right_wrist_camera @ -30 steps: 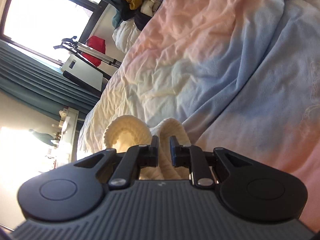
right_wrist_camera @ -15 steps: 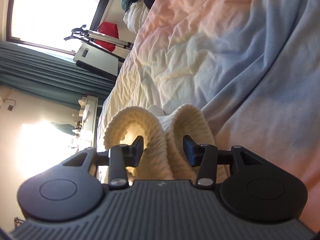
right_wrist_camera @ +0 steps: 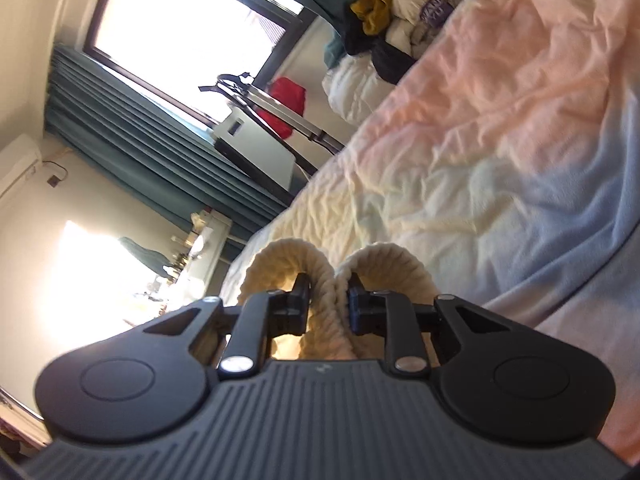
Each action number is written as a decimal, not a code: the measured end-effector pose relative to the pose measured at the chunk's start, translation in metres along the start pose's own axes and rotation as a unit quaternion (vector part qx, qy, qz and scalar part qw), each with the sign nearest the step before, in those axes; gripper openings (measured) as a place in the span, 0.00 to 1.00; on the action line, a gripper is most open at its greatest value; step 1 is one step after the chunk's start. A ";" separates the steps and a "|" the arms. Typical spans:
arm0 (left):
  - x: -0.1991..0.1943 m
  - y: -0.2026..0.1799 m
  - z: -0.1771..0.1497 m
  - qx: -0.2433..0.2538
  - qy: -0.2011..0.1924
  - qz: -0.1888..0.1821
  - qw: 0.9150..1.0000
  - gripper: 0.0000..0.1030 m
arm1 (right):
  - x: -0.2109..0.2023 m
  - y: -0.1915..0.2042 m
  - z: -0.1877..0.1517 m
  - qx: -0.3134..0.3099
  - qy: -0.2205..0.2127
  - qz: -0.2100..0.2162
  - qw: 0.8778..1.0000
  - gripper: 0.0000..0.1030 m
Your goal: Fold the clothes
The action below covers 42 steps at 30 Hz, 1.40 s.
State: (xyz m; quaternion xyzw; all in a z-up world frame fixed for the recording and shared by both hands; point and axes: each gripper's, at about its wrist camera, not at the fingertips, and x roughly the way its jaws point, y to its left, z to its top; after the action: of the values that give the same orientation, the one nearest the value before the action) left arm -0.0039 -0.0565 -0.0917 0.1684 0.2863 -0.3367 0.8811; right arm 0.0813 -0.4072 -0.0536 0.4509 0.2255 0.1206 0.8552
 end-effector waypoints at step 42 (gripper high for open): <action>-0.102 0.116 -0.008 -0.331 -0.082 0.045 0.939 0.83 | -0.098 -0.035 -0.105 0.151 -0.036 -0.171 0.973 0.52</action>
State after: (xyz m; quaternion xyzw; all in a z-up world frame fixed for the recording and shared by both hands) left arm 0.0107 0.0811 -0.0233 -0.1482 0.3005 -0.1956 0.9217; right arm -0.0564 -0.3915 -0.1068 0.5337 0.2838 -0.0798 0.7926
